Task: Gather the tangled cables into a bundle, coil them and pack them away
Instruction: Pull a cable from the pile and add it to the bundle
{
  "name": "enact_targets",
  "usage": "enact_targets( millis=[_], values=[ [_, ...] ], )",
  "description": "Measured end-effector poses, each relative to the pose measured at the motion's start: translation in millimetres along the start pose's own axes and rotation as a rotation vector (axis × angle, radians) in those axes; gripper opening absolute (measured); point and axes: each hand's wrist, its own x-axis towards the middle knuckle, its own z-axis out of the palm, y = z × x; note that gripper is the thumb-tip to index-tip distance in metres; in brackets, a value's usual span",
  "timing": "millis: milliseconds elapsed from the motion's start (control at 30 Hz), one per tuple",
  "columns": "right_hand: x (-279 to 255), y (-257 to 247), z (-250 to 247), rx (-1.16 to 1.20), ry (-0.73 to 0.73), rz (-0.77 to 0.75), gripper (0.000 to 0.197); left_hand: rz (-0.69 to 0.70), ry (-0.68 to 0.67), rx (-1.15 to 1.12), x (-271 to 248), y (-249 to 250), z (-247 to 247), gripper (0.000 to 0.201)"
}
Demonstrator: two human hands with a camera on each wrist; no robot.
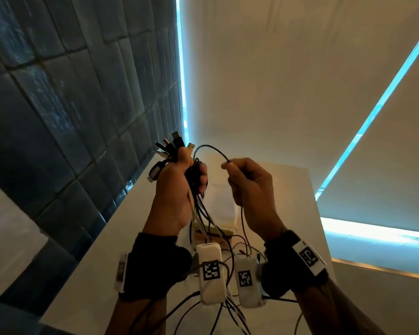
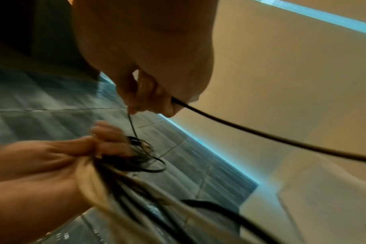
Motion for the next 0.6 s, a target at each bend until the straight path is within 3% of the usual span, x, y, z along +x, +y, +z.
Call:
enact_targets(
  millis=[133,300,600],
  values=[
    [-9,-17,10,-0.056,-0.208,-0.098,0.015,0.009,-0.057,-0.061,0,3,0,0.031],
    [-22,7,-7,-0.081,-0.318,0.054,0.017,0.060,-0.135,-0.312,1,18,-4,0.035],
    [-33,83,-62,-0.353,0.022,0.283,0.023,0.132,-0.169,-0.336,-3,26,-4,0.037]
  ],
)
